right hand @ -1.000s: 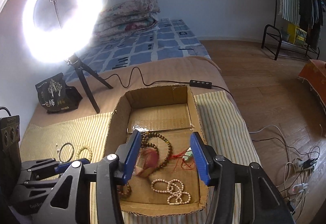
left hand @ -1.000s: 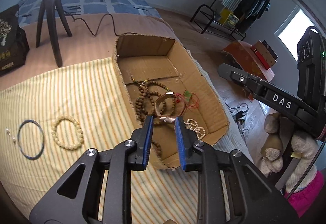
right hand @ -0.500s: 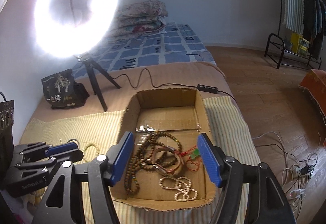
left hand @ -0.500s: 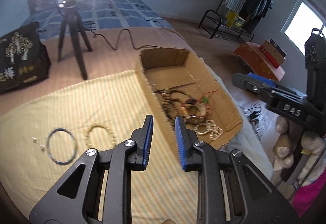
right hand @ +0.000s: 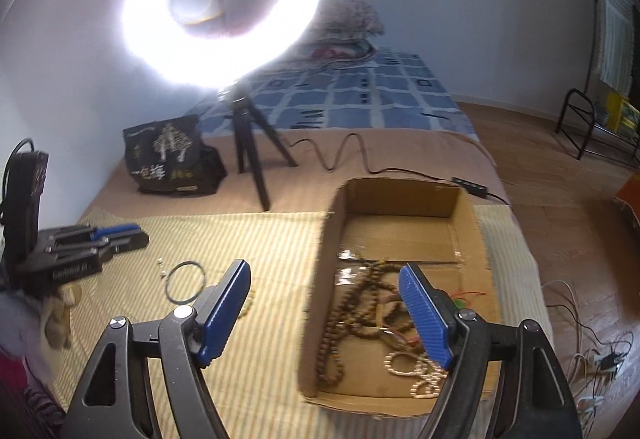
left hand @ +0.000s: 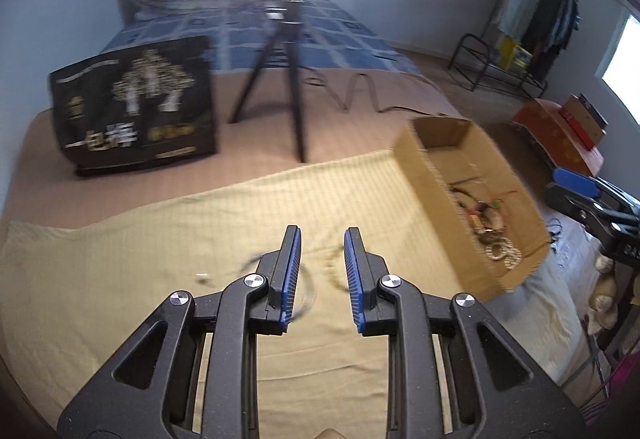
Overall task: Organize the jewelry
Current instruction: 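Grasp a small white pearl earring with the left tool while the right approaches the cream bracelet, then grasp and lift the cream bead bracelet with the right tool while the left holds the earring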
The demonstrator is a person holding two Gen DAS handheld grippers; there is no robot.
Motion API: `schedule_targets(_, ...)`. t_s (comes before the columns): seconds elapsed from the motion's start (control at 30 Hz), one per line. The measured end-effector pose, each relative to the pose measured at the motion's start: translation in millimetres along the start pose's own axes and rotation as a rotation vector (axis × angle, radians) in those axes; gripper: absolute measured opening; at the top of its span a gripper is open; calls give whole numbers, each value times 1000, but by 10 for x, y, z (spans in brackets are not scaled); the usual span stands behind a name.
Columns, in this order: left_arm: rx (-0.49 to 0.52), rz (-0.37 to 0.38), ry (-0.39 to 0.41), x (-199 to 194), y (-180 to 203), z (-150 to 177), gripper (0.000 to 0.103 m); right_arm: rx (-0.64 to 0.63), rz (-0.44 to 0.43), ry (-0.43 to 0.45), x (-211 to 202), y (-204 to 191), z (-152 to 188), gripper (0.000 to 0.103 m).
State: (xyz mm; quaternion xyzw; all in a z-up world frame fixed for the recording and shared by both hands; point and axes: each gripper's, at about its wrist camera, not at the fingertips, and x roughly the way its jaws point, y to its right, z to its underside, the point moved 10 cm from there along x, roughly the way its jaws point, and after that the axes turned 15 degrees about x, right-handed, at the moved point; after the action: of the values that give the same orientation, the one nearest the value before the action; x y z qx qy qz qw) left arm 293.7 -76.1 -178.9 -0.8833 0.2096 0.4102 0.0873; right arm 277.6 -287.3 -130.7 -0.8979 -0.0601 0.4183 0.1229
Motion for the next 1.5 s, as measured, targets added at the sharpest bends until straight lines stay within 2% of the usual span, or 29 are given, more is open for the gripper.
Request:
schedule_targets(0.23,-79,-39,-32,11,-594,226,21,-50,-42,-57,253,-426,161,79)
schedule_targets(0.5,-158,-1,-112,284,-970,542,21,-118,-51,-132,618,-811,388,79)
schedule_targets(0.67,-201,43,-156,503,-1024,681,21,-124,-62,-205,864,-920,537,78)
schedule_targets(0.77,-206,72,-175,625,-1003,711,21,-133,-58,-242,984,-939,622,72)
schedule_targets(0.83,-202,81,-185,680,-961,716,14,-136,-58,-266,1047,-943,677,68)
schedule_targets(0.9,-203,88,-199,749,-934,735,13,-141,-56,-284,1096,-950,720,66)
schedule_targets(1.0,-200,93,-212,816,-905,744,12,-152,-58,-307,1148,-978,781,60)
schedule_targets(1.17,-203,85,-230,888,-894,774,10,-164,-60,-321,1200,-1020,824,59)
schedule_targets(1.5,-182,57,-251,995,-903,812,7,-188,-55,-352,1324,-1066,921,49)
